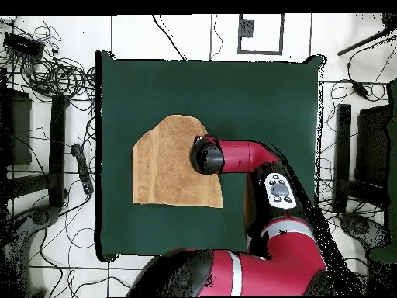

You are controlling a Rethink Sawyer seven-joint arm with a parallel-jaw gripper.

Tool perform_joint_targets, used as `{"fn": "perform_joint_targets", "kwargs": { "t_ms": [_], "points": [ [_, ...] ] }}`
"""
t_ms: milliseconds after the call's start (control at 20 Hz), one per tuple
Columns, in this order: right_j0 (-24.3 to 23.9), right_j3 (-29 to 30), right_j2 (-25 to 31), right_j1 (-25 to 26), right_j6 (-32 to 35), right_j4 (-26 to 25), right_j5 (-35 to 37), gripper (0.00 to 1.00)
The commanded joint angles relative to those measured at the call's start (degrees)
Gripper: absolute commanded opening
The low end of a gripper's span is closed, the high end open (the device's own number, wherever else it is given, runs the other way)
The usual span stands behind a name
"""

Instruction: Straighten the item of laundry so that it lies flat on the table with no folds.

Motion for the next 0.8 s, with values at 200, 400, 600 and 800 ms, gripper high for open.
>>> {"fn": "perform_joint_targets", "kwargs": {
  "t_ms": [200,400,600,800],
  "points": [
    [-0.3,-1.58,-1.29,4.27,0.15,-5.84,-1.45,0.0],
    [-0.51,-1.63,-1.34,4.16,0.27,-6.49,-1.58,0.0],
    [-0.73,-1.7,-1.28,4.29,0.2,-7.14,-1.79,0.0],
    [-1.12,-1.95,-1.16,4.34,-0.01,-7.9,-1.74,0.0]
  ]
}}
